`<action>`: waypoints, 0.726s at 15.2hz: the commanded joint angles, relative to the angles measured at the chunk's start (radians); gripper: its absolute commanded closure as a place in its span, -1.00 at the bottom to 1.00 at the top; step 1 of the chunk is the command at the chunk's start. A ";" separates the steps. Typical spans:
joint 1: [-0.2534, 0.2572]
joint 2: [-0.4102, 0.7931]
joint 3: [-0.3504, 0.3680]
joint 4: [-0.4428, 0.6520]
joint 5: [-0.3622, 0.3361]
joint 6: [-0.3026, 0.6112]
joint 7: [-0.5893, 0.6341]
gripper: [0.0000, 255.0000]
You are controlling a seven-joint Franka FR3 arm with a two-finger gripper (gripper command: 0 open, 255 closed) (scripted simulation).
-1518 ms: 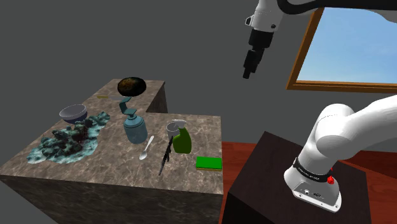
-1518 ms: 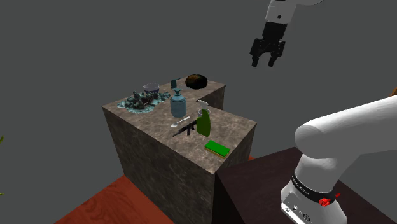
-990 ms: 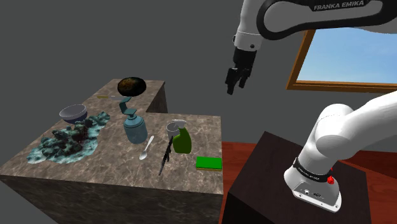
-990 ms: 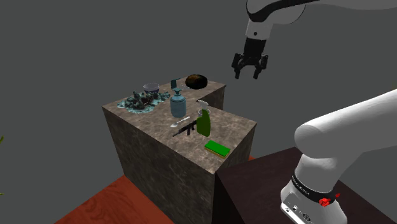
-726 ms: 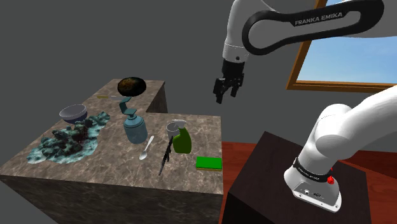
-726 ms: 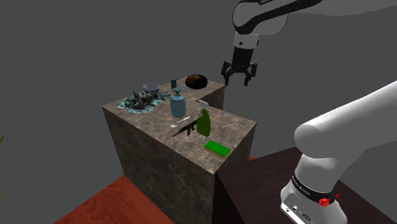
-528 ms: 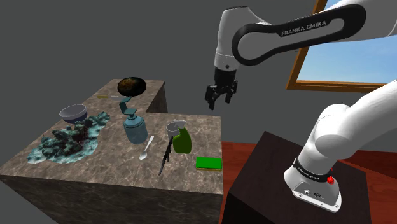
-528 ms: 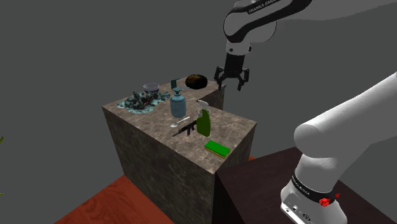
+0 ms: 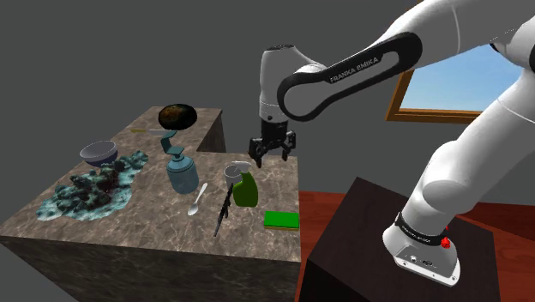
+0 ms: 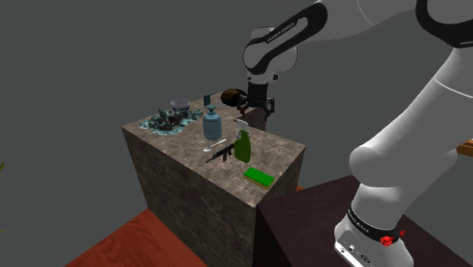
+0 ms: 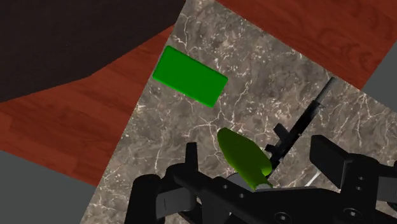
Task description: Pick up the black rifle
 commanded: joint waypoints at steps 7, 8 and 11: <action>0.003 0.358 0.066 0.170 -0.181 0.132 0.386 -1.00; 0.012 0.403 0.061 0.198 -0.206 0.140 0.431 -1.00; 0.051 0.535 0.033 0.291 -0.272 0.156 0.554 -1.00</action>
